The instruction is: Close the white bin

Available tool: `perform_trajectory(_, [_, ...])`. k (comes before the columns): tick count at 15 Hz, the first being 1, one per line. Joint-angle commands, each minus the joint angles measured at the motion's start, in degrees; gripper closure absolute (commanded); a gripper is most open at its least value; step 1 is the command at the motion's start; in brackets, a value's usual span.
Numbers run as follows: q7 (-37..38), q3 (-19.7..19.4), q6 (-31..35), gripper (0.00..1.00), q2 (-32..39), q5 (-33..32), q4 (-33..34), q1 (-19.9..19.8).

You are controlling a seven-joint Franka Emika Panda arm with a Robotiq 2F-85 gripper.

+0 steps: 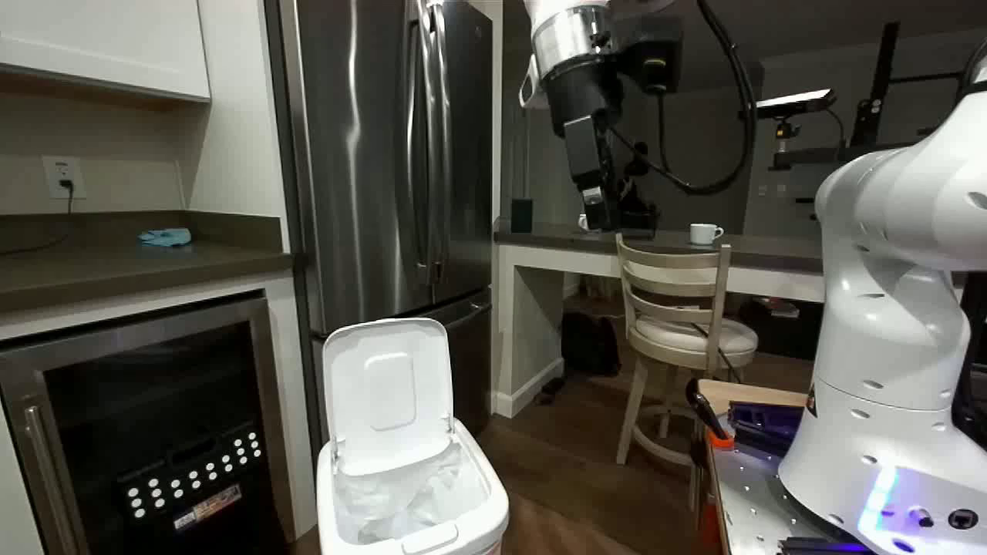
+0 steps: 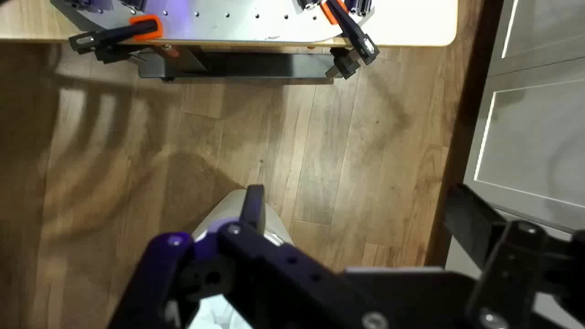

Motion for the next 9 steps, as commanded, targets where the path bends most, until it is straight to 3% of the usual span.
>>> perform_trajectory(1, [-0.30, 0.52, -0.14, 0.00, 0.01, 0.25, 0.08, -0.64])
perform_trajectory(5, [-0.72, 0.70, 3.77, 0.00, 2.56, -0.49, 0.15, -0.99])
perform_trajectory(9, [-2.80, 0.47, 20.22, 0.00, 12.10, -2.42, 1.68, -1.27])
